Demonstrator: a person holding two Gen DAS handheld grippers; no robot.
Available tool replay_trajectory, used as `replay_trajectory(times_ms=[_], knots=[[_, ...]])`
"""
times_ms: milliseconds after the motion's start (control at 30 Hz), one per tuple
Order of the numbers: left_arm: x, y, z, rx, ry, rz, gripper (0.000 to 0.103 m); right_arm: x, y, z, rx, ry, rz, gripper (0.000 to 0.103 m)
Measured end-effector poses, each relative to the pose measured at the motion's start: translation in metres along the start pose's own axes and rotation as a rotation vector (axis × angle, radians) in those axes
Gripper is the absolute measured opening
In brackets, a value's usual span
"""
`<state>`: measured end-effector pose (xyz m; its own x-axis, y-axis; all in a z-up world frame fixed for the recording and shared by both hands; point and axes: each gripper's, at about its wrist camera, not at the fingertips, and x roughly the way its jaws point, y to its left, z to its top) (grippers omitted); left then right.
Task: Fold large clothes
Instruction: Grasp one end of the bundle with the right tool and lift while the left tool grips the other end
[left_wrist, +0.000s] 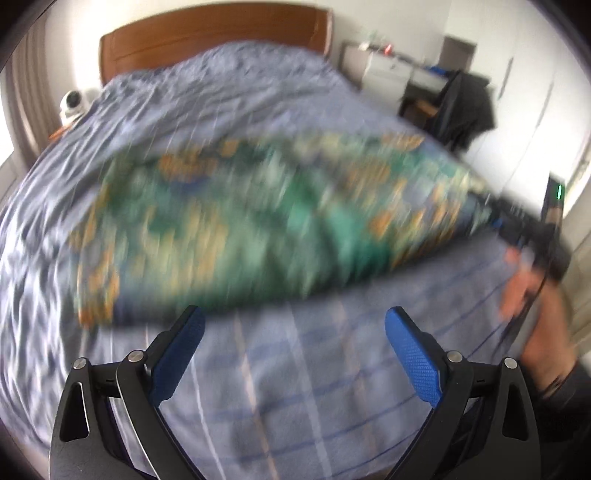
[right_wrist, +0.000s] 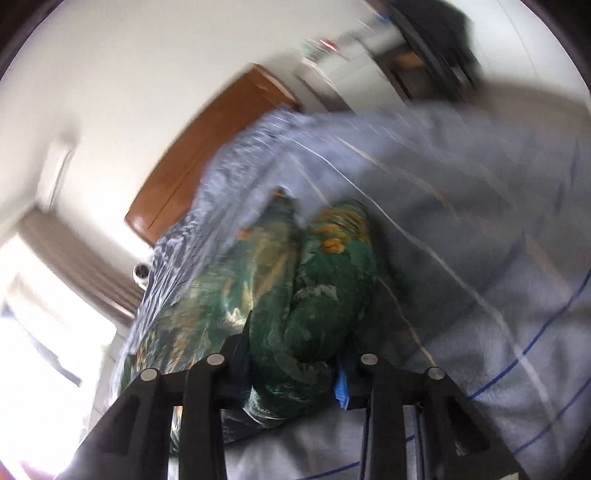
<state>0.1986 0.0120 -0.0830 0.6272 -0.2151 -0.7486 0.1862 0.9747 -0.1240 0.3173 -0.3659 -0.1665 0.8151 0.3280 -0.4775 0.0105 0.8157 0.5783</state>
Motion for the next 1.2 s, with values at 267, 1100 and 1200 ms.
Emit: replay_trajectory(times_ms=[267, 1100, 1200], knots=[[-0.023, -0.052, 0.137, 0.092, 0.040, -0.331, 0.099, -0.052, 0.133, -0.017, -0.496, -0.151, 0.022, 0.033], [0.018, 0.043, 0.156, 0.031, 0.185, -0.068, 0.024, -0.073, 0.257, -0.113, -1.070, -0.004, 0.283, 0.075], [0.022, 0.100, 0.151, -0.049, 0.174, -0.012, 0.024, -0.073, 0.237, -0.087, -0.929, 0.072, 0.295, 0.075]])
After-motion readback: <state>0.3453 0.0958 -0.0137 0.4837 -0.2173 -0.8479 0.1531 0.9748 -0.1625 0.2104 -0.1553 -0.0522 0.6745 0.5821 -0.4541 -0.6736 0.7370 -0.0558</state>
